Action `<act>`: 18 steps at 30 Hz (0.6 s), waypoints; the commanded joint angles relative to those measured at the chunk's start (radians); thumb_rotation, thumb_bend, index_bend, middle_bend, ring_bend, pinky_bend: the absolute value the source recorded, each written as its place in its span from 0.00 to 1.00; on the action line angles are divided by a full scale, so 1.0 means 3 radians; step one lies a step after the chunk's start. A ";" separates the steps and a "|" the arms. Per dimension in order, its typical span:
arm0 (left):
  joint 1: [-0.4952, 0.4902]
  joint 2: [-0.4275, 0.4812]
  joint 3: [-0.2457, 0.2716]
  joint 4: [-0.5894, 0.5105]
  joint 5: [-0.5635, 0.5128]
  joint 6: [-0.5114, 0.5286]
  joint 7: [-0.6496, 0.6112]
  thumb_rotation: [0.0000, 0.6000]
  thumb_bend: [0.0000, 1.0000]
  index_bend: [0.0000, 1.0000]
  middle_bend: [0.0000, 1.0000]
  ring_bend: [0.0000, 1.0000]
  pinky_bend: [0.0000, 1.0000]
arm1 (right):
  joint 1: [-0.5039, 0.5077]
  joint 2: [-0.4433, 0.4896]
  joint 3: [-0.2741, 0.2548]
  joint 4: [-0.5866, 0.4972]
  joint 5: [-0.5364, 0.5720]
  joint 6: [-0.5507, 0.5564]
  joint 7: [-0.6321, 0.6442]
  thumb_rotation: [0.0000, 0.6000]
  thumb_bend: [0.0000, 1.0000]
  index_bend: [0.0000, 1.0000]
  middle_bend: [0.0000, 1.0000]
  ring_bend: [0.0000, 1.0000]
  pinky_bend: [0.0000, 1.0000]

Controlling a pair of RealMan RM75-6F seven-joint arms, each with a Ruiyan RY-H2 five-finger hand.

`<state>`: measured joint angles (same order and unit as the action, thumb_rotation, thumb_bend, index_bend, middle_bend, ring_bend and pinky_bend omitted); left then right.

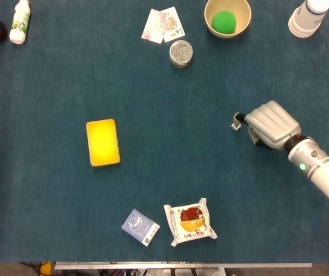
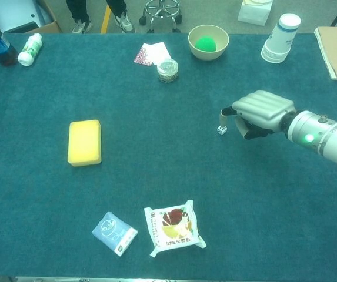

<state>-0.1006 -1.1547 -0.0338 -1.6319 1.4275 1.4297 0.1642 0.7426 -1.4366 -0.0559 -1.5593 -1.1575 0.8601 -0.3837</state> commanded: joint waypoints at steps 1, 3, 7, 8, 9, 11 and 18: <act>-0.0003 0.0004 -0.0001 -0.0005 0.0004 -0.0001 0.0000 1.00 0.00 0.08 0.00 0.00 0.04 | -0.0030 0.0075 0.0016 -0.0077 -0.0100 0.0040 0.0052 1.00 1.00 0.35 1.00 1.00 1.00; -0.0008 0.0009 -0.0001 -0.0011 0.0014 -0.0003 0.0008 1.00 0.00 0.08 0.00 0.00 0.04 | -0.0065 0.0156 0.0020 -0.0164 -0.0198 0.0113 0.0093 1.00 1.00 0.35 1.00 1.00 1.00; -0.0038 0.0029 -0.0006 -0.0048 0.0049 -0.0014 0.0054 1.00 0.00 0.08 0.00 0.00 0.04 | -0.0197 0.0383 0.0006 -0.0359 -0.0496 0.0380 0.0256 1.00 1.00 0.35 1.00 0.99 1.00; -0.0049 0.0034 -0.0010 -0.0058 0.0058 -0.0019 0.0068 1.00 0.00 0.08 0.00 0.00 0.04 | -0.0233 0.0446 -0.0002 -0.0404 -0.0559 0.0447 0.0287 1.00 1.00 0.35 1.00 0.98 1.00; -0.0061 0.0038 -0.0014 -0.0069 0.0069 -0.0027 0.0084 1.00 0.00 0.08 0.00 0.00 0.04 | -0.0270 0.0507 -0.0011 -0.0449 -0.0614 0.0514 0.0313 1.00 1.00 0.35 1.00 0.94 1.00; -0.0096 0.0048 -0.0022 -0.0101 0.0098 -0.0047 0.0132 1.00 0.00 0.08 0.00 0.00 0.04 | -0.0357 0.0657 -0.0035 -0.0554 -0.0706 0.0650 0.0343 1.00 1.00 0.34 0.99 0.86 1.00; -0.0252 0.0079 -0.0061 -0.0229 0.0177 -0.0173 0.0323 1.00 0.00 0.08 0.00 0.00 0.04 | -0.0659 0.1127 -0.0087 -0.0928 -0.0712 0.1016 0.0186 1.00 1.00 0.31 0.69 0.53 0.89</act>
<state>-0.1672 -1.1330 -0.0483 -1.6937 1.4756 1.3860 0.2533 0.5728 -1.1311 -0.0749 -1.8058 -1.3739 1.1397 -0.3042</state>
